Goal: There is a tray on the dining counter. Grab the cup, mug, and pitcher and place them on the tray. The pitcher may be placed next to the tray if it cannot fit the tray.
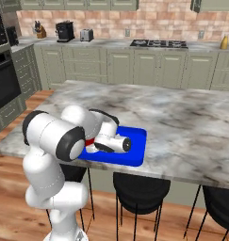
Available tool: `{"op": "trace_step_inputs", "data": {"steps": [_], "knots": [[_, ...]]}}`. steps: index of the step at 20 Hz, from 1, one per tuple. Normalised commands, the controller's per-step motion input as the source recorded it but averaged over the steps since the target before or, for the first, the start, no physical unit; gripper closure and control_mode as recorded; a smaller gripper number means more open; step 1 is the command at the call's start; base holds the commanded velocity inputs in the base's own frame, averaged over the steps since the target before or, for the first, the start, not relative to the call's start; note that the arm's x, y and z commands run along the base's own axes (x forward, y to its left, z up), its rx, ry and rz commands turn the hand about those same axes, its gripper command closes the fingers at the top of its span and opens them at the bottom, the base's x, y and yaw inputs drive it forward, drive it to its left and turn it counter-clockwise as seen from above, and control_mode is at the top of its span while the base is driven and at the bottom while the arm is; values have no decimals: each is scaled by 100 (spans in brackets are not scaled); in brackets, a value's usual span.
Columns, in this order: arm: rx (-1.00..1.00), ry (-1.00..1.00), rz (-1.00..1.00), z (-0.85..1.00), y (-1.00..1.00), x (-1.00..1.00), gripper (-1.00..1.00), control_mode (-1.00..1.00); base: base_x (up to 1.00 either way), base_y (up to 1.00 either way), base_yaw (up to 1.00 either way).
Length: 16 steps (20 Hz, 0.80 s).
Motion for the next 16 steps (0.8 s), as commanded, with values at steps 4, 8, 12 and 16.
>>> {"op": "trace_step_inputs", "data": {"steps": [4, 8, 12, 16], "knots": [[0, 0, 0, 0, 0, 0, 100, -100, 0, 0, 0], [0, 0, 0, 0, 0, 0, -100, -100, 0, 0, 0], [0, 0, 0, 0, 0, 0, -100, -100, 0, 0, 0], [0, 0, 0, 0, 0, 0, -100, -100, 0, 0, 0]]}}
